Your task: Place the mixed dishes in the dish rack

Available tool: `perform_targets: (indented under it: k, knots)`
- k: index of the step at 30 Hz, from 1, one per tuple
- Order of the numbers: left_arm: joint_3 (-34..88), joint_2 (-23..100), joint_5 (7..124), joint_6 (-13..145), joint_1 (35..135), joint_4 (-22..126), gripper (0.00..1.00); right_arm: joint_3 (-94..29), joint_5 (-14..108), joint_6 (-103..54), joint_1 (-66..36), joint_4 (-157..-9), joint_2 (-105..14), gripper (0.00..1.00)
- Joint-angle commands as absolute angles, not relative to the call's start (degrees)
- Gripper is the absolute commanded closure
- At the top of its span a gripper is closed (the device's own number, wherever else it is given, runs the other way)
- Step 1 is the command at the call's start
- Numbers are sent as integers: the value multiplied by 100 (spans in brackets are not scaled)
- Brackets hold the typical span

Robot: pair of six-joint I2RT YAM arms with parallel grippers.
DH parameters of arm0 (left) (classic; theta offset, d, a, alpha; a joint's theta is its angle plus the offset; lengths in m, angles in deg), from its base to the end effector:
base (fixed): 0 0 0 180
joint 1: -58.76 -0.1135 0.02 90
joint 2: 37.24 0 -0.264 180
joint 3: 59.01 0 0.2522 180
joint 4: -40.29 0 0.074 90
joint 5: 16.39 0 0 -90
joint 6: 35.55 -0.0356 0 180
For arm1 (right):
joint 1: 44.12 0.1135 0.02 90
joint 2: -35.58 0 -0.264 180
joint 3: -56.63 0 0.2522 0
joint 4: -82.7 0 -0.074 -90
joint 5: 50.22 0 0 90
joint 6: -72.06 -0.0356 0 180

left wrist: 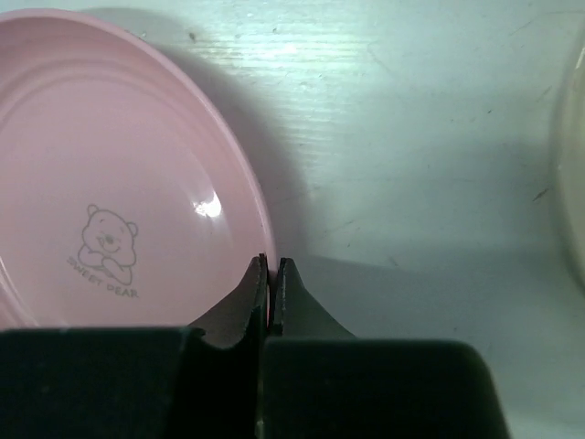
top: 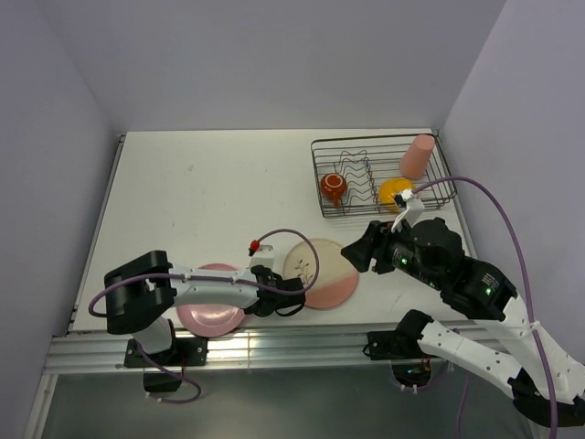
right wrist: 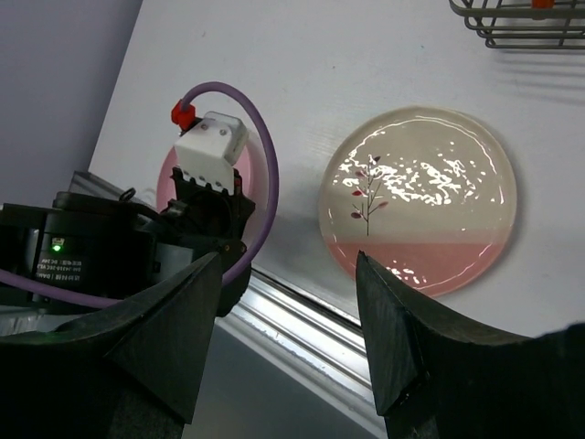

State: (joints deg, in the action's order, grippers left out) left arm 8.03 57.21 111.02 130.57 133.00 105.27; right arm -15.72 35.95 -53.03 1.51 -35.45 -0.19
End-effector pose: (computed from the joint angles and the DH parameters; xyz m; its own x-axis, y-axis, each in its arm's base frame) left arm 0.0915 -0.2445 0.1584 -0.8139 0.0449 -0.5793 -0.0784 0.9794 0.1861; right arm 0.0768 0.0751 0.3714 -0.6300 0.1762 -0.7563 -0.3774 0.7817 0.4965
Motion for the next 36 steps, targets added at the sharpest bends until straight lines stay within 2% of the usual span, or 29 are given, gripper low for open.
perform_targets:
  k: [1,8,14,22,27,31,36]
  knots:
    - [977,5628,11193,13591,13399,10808,100,-1760,3662,-5283,203,-3608,-186,32]
    - [1925,4679,12079,14242,14199,12170,100,-2068,3759,-5213,194,-3582,-687,32]
    - [3076,3950,12643,14138,14709,12498,100,-2050,3504,-5231,194,-3678,-687,32]
    - [3052,2298,13082,13505,14744,10366,100,-1392,3407,-4677,325,-4091,-266,34]
    - [2919,1945,13390,13076,14674,9344,100,-1443,3564,-4615,484,-4320,33,35]
    - [2770,2032,12866,12398,14150,7887,100,-1716,3408,-4720,755,-4198,-203,36]
    - [2875,2489,10809,11985,12857,7032,100,-2014,2889,-4791,1414,-4057,-405,36]
